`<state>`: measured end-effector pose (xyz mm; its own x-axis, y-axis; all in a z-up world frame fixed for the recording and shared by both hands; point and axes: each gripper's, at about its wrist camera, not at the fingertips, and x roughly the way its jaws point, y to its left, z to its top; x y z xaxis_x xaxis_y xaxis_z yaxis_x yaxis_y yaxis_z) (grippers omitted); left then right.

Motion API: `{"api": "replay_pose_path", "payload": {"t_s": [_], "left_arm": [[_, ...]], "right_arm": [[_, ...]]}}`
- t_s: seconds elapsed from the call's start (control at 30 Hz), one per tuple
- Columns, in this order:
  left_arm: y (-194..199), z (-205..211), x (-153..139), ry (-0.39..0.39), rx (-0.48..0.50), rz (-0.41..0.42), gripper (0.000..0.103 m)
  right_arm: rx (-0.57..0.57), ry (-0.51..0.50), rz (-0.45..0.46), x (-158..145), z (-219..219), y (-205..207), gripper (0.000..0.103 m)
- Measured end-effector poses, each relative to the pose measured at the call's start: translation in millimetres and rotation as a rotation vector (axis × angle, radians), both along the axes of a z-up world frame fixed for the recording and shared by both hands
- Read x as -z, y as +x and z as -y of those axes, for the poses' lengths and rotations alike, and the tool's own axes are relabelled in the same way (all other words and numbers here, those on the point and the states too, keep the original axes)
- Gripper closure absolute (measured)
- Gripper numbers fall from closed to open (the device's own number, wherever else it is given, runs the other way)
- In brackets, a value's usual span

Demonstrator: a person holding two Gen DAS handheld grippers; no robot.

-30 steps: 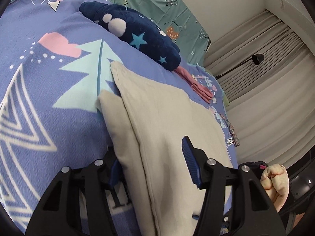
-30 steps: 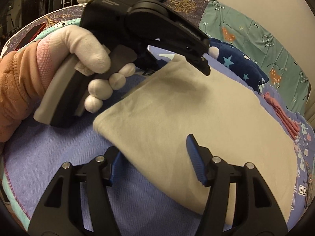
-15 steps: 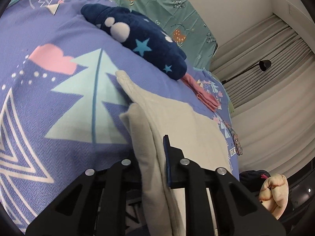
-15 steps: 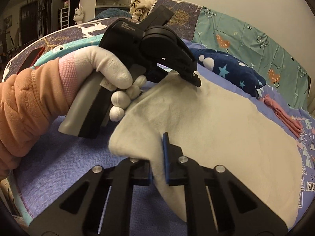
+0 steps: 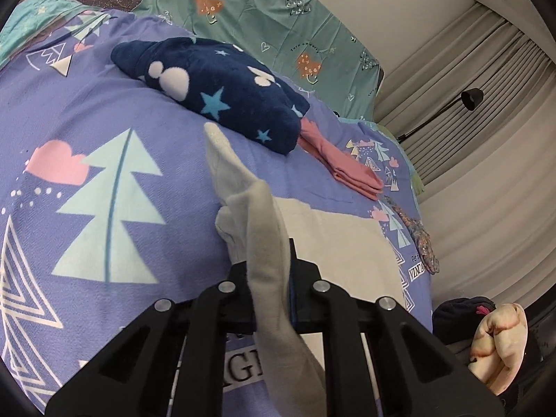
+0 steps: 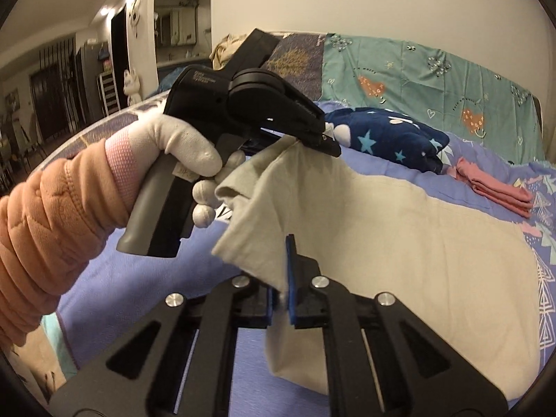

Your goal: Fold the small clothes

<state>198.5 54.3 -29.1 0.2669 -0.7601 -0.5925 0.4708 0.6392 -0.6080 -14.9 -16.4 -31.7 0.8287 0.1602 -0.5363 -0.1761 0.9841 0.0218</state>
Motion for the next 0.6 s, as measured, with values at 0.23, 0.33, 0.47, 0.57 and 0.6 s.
{"api": "replay_pose_path", "payload": {"t_s": [0.23,0.33,0.47,0.57,0.6], "left_arm": [[-11,51,-21,0.024,0.012,0.027,0.092],[-20,85,-28,0.039,0.04,0.049,0.092],[-31,129,-32,0.056,0.084,0.074,0.092],[-38,166,-32,0.084,0.117,0.083,0.092],[-40,181,-31,0.094,0.133,0.081,0.092]], "right_arm": [[0.044,0.124,0.011,-9,61,-15,0.098],[0.08,0.163,0.017,-7,91,-24,0.098],[0.126,0.207,0.026,-2,128,-37,0.098],[0.178,0.241,0.035,1,158,-49,0.098],[0.202,0.26,0.039,2,171,-54,0.098]]}}
